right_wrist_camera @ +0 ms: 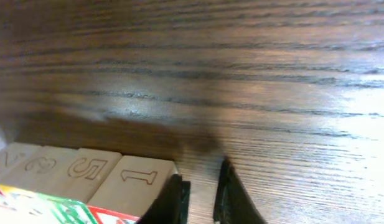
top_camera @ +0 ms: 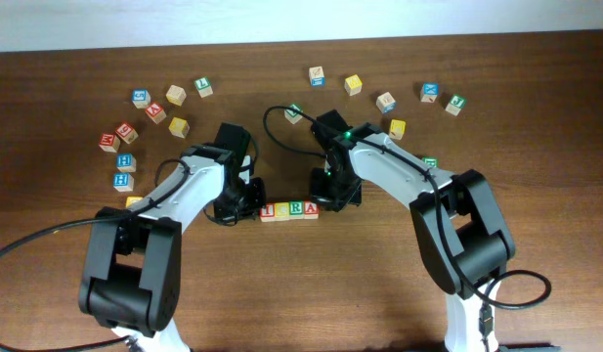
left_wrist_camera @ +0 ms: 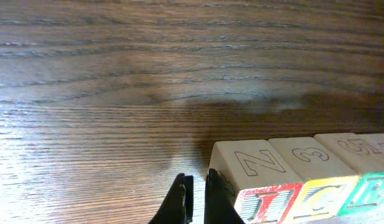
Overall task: Spell out ICRA
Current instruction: 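Squeeze the row from both ends with left and right grippers, then lift both grippers up and away from the row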
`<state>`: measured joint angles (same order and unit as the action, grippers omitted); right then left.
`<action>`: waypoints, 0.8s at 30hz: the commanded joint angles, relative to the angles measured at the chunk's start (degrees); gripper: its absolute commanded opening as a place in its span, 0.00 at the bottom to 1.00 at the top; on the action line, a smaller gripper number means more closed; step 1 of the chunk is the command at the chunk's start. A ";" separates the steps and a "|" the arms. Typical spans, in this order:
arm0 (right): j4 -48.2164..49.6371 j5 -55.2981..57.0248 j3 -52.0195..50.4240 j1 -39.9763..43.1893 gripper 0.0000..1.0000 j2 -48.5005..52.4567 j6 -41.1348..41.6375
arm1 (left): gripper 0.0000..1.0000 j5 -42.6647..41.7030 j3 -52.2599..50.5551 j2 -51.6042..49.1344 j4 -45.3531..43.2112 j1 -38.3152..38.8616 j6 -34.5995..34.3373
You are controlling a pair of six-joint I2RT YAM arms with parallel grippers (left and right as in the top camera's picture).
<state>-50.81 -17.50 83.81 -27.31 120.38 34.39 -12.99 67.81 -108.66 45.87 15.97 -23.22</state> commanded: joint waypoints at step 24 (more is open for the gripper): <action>-7.30 7.69 -0.24 5.35 0.13 -5.62 -0.13 | 0.00 7.04 3.72 -0.50 6.56 -4.33 0.85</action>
<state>-57.71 -11.60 83.77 -23.20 119.55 34.46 -7.25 68.25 -108.66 49.93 14.31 -23.16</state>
